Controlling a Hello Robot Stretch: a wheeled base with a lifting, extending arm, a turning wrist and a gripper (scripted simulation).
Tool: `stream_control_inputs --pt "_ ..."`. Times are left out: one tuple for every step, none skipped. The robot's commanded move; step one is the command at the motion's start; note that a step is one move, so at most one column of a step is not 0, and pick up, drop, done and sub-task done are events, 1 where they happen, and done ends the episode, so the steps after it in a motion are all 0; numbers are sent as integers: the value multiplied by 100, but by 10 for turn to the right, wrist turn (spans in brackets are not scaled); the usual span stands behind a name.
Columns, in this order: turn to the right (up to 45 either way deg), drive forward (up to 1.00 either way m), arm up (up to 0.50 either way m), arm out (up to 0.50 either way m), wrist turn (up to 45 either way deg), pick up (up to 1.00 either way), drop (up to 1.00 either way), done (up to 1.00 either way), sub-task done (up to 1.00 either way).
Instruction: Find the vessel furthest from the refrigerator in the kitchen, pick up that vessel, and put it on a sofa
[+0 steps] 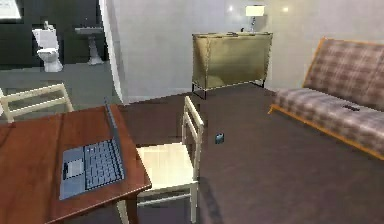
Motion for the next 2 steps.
stream_control_inputs --pt "420 0 0 0 0 0 0 0 0" --pt "0 100 0 0 0 0 0 0 0"
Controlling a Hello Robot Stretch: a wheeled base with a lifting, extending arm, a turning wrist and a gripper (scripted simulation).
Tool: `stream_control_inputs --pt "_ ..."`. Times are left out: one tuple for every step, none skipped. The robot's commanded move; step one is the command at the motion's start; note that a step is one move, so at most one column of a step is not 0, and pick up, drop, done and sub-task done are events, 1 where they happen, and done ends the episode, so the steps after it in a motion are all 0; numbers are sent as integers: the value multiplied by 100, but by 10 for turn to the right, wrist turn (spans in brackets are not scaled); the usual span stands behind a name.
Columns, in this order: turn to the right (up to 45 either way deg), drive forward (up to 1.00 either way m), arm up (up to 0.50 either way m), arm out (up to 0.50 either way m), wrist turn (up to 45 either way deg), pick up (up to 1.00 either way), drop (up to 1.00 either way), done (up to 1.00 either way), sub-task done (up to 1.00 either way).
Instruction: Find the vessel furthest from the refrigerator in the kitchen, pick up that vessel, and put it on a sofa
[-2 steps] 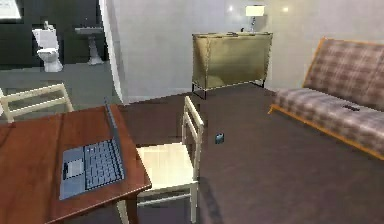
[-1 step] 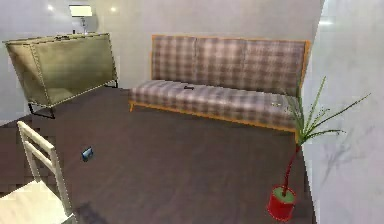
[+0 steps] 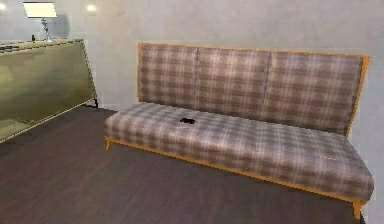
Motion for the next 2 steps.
stream_control_inputs --pt "30 0 0 0 0 0 0 0 0" --pt "0 100 0 0 0 0 0 0 0"
